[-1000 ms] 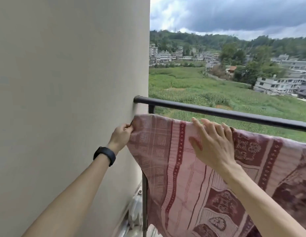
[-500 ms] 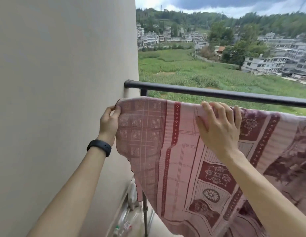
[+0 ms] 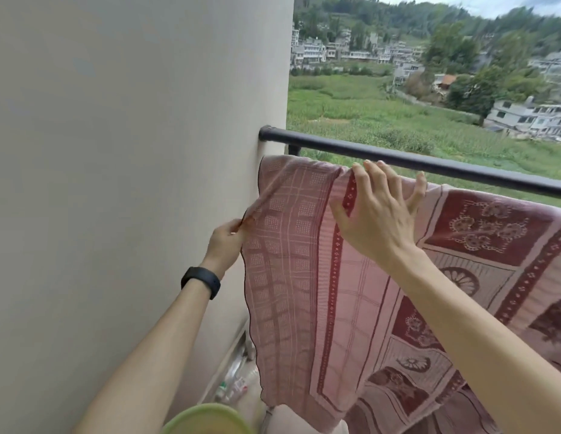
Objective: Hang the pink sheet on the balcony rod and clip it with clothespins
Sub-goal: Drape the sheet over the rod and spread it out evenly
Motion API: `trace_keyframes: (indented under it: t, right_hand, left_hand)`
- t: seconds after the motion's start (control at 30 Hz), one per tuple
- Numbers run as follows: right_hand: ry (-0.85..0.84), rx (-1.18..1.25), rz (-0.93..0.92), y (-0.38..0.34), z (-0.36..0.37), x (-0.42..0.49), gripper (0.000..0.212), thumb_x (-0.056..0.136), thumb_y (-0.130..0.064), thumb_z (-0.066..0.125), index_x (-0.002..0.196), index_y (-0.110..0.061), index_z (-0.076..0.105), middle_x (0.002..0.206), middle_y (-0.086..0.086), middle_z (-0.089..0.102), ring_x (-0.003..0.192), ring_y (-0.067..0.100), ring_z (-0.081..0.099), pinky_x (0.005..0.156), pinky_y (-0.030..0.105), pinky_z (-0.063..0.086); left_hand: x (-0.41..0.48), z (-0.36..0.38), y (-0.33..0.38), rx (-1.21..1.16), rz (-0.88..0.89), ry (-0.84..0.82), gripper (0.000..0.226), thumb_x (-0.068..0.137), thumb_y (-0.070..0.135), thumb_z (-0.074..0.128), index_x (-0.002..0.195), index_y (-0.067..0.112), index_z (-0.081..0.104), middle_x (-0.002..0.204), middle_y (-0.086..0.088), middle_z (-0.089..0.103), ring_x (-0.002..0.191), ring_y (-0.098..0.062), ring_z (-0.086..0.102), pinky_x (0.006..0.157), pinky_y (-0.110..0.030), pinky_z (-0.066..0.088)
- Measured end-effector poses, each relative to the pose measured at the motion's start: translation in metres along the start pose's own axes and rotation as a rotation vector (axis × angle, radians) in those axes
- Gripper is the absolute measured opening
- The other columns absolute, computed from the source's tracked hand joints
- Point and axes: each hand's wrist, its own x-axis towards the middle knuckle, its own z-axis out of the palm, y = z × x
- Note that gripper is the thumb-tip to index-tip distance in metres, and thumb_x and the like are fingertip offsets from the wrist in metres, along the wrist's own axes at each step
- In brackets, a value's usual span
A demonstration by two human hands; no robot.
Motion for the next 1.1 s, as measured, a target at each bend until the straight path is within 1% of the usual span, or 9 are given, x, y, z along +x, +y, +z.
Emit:
trace_keyframes:
  t: [0.1, 0.2, 0.33, 0.53, 0.73, 0.8, 0.87, 0.97, 1.1]
  right_hand:
    - [-0.044, -0.005, -0.035, -0.017, 0.008, 0.014, 0.064, 0.091, -0.053, 0.046, 0.144, -0.018, 0.038, 0.145, 0.004, 0.047, 0.135, 0.026, 0.040, 0.114, 0.065, 0.012]
    - [-0.030, 0.000, -0.028, -0.016, 0.009, 0.017, 0.061, 0.091, -0.053, 0.046, 0.143, -0.021, 0.041, 0.141, 0.003, 0.050, 0.130, 0.026, 0.044, 0.113, 0.063, 0.016]
    - [0.069, 0.011, 0.039, 0.010, 0.001, 0.015, 0.054, 0.093, -0.057, 0.046, 0.136, -0.025, 0.048, 0.140, 0.004, 0.054, 0.131, 0.025, 0.046, 0.114, 0.059, 0.012]
    - [-0.047, -0.107, 0.143, 0.081, -0.014, -0.008, 0.053, 0.099, -0.065, 0.024, 0.123, -0.028, 0.055, 0.117, 0.005, 0.065, 0.113, 0.029, 0.057, 0.113, 0.053, 0.024]
    - [-0.059, -0.064, 0.046, 0.086, -0.009, -0.021, 0.055, 0.096, -0.053, 0.041, 0.143, -0.025, 0.046, 0.138, -0.002, 0.054, 0.132, 0.023, 0.045, 0.119, 0.050, 0.017]
    - [-0.030, -0.020, 0.023, 0.085, -0.008, -0.023, 0.053, 0.095, -0.052, 0.044, 0.142, -0.027, 0.048, 0.142, -0.003, 0.052, 0.135, 0.020, 0.043, 0.121, 0.049, 0.015]
    - [0.046, 0.020, 0.051, 0.092, -0.013, -0.023, 0.049, 0.095, -0.051, 0.044, 0.138, -0.029, 0.052, 0.142, -0.004, 0.053, 0.135, 0.018, 0.043, 0.120, 0.049, 0.014]
    - [0.161, -0.014, 0.244, 0.124, -0.024, -0.020, 0.046, 0.097, -0.053, 0.041, 0.134, -0.029, 0.055, 0.142, -0.003, 0.054, 0.135, 0.018, 0.042, 0.117, 0.050, 0.014]
    - [0.035, -0.077, 0.500, 0.187, -0.034, -0.043, 0.058, 0.099, -0.063, 0.015, 0.131, -0.034, 0.054, 0.140, 0.002, 0.055, 0.137, 0.023, 0.036, 0.117, 0.057, 0.013]
  left_hand:
    - [0.024, -0.021, 0.008, 0.160, 0.048, 0.082, 0.042, 0.085, 0.053, 0.057, 0.089, 0.013, 0.069, 0.088, -0.006, 0.072, 0.083, -0.027, 0.065, 0.079, -0.039, 0.050]
    - [0.034, -0.015, 0.045, -0.003, 0.043, 0.012, 0.019, 0.090, 0.022, 0.059, 0.105, 0.015, 0.069, 0.105, -0.002, 0.072, 0.103, -0.018, 0.066, 0.089, -0.035, 0.047]
    - [0.051, 0.006, 0.083, -0.171, 0.016, -0.066, 0.036, 0.087, 0.047, 0.057, 0.108, 0.018, 0.066, 0.108, 0.001, 0.072, 0.099, -0.014, 0.065, 0.084, -0.035, 0.044]
    - [0.077, 0.029, 0.083, -0.231, 0.073, 0.197, 0.019, 0.096, 0.028, 0.060, 0.106, 0.013, 0.059, 0.108, -0.005, 0.066, 0.097, -0.020, 0.063, 0.085, -0.032, 0.052]
    - [0.078, 0.035, 0.068, -0.078, 0.065, 0.333, 0.026, 0.096, 0.036, 0.055, 0.114, 0.017, 0.052, 0.113, -0.005, 0.062, 0.107, -0.027, 0.061, 0.089, -0.040, 0.051]
    - [0.069, 0.045, 0.078, 0.126, 0.197, 0.487, 0.038, 0.092, 0.038, 0.051, 0.124, 0.017, 0.047, 0.129, -0.011, 0.053, 0.119, -0.032, 0.051, 0.096, -0.046, 0.045]
    - [0.051, 0.064, 0.092, 0.387, 0.552, 0.540, 0.043, 0.089, 0.037, 0.054, 0.128, 0.018, 0.048, 0.138, -0.011, 0.047, 0.126, -0.031, 0.043, 0.102, -0.049, 0.038]
    - [0.028, 0.105, 0.111, 0.642, 0.916, 0.332, 0.042, 0.090, 0.040, 0.056, 0.128, 0.023, 0.054, 0.139, 0.000, 0.049, 0.130, -0.022, 0.043, 0.109, -0.050, 0.032]
    - [0.010, 0.157, 0.111, 0.891, 0.995, 0.108, 0.044, 0.094, 0.051, 0.040, 0.127, 0.029, 0.058, 0.131, 0.003, 0.059, 0.128, -0.018, 0.047, 0.114, -0.050, 0.023]
